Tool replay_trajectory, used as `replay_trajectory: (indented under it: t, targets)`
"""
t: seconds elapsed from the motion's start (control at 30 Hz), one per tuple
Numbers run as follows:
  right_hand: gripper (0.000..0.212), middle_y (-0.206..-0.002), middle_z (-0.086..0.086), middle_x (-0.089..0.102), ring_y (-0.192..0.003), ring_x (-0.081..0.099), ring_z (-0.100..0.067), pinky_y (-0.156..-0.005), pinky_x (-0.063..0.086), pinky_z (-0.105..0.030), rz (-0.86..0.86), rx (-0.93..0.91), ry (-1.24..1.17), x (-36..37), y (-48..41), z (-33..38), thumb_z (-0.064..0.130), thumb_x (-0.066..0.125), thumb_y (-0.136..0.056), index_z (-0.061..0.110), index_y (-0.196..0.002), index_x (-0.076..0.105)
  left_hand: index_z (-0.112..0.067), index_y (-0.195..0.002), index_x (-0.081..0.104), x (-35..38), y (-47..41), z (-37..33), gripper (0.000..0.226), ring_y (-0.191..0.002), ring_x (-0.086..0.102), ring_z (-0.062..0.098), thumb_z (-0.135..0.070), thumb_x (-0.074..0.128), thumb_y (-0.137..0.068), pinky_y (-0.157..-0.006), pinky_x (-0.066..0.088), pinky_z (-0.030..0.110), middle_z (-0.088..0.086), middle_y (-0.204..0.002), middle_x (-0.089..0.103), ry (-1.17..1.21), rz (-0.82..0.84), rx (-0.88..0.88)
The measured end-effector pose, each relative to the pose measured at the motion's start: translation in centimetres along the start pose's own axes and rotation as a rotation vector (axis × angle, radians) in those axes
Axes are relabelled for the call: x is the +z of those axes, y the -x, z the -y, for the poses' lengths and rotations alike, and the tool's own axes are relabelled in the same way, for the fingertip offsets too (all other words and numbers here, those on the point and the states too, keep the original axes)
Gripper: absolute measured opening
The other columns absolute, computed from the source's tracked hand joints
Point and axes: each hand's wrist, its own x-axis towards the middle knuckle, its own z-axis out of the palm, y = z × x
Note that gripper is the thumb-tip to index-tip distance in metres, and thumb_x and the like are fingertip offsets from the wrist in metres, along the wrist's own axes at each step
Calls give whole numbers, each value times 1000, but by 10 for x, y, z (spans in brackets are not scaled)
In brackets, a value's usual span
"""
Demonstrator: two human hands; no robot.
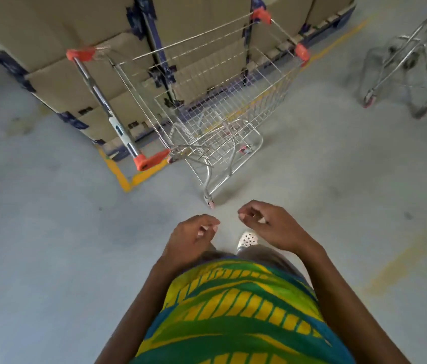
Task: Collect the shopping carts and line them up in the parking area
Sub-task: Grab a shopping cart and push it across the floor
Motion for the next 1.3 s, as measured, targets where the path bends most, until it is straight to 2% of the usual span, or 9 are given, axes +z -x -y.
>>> replay_trajectory:
  t: [0.07,0.17,0.3,0.47,0.63,0.8,0.93,1.03,1.3]
  targets:
    - [15,-101,14,72,-94,66,-7,-93,53,-39,25,-10,60,-18,-28,10,43,63,-98,33,-108,69,-28,-105,74,-15,-15,-14,16,-84,68,4,-17,66,-97,-75,49,16,-17,-100,74,146,-118,-59]
    - [10,-102,12,72,-94,67,-8,-92,52,-36,20,-48,51,-35,-55,34,38,64,-100,32,-106,69,-14,-109,71,-48,-34,-42,16,-79,70,21,-11,58,-100,-70,56,33,4,-95,76,715,-239,-165]
    - [41,-99,2,75,-87,68,-7,-78,50,-25,-82,-34,-419,-32,-86,77,56,50,-102,22,-112,71,-13,-109,68,-110,-60,-50,25,-71,62,19,-20,45,-102,-62,52,32,6,-90,68,1457,-246,-267]
    - [56,-83,-7,72,-70,64,-17,-67,47,-31,-290,221,-1063,6,-125,128,58,35,-105,13,-109,68,-14,-91,67,-183,-94,-34,19,-61,56,18,-15,49,-98,-69,53,36,2,-74,59,1565,-286,-268]
    - [51,-90,-7,69,-70,63,-19,-69,52,-33,-254,333,-1635,45,-147,157,60,44,-102,14,-112,66,-14,-90,64,-235,-127,11,18,-63,54,18,-18,47,-96,-61,46,27,1,-73,60,1502,-435,-325]
    - [56,-101,-9,73,-79,66,-21,-73,49,-37,-363,253,-1493,87,-164,185,63,40,-102,14,-115,63,-18,-89,67,-244,-158,59,14,-65,60,15,-13,56,-96,-59,48,30,-4,-71,66,811,-657,-142]
    - [46,-116,16,66,-109,59,-5,-91,42,-30,-575,-76,-165,115,-171,193,67,54,-94,30,-121,60,-15,-98,73,-255,-178,97,15,-94,61,26,-21,60,-98,-86,47,43,1,-96,70,-310,-646,463]
    - [50,-140,5,54,-130,47,-18,-101,35,-47,-615,-194,608,123,-179,187,64,61,-90,31,-128,59,-14,-95,74,-272,-201,103,21,-95,58,34,-23,57,-101,-88,41,47,9,-94,65,-589,-561,625]
    - [78,-119,-8,71,-93,71,-34,-90,47,-47,-467,19,650,171,-228,219,58,62,-92,13,-152,40,-2,-69,67,-321,-290,97,55,-71,58,36,-33,31,-97,-85,41,48,20,-66,59,-1044,-266,635]
